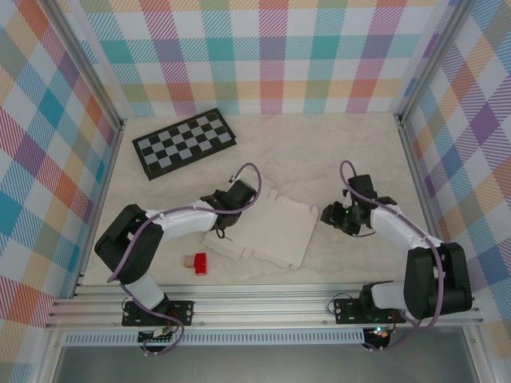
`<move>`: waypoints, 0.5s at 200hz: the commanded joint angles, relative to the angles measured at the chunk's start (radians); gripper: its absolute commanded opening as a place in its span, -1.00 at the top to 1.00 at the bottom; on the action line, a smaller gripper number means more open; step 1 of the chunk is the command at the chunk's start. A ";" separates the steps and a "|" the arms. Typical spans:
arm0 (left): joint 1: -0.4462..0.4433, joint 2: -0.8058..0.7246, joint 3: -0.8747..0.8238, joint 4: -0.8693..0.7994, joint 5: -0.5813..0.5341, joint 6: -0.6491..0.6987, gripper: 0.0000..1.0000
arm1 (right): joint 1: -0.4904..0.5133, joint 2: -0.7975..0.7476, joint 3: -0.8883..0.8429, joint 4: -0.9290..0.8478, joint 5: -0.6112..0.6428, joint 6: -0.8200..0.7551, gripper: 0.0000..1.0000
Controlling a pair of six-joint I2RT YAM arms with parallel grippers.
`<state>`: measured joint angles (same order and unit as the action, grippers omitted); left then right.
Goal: Fold the paper box
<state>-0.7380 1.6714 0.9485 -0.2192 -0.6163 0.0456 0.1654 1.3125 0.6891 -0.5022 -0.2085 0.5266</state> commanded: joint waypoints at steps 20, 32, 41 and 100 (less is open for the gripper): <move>0.005 -0.034 0.003 -0.023 0.037 -0.076 1.00 | -0.001 0.073 -0.036 0.101 -0.203 0.050 0.05; 0.004 -0.032 0.003 -0.023 0.047 -0.082 1.00 | -0.001 0.079 -0.041 0.118 -0.202 0.045 0.05; 0.004 -0.032 0.003 -0.024 0.054 -0.088 1.00 | -0.001 0.079 -0.041 0.124 -0.198 0.042 0.05; 0.004 -0.018 -0.002 -0.019 0.072 -0.112 1.00 | -0.001 0.155 -0.072 0.231 -0.256 0.080 0.05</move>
<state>-0.7380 1.6669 0.9485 -0.2337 -0.5579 -0.0349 0.1635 1.4418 0.6502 -0.3412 -0.4103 0.5697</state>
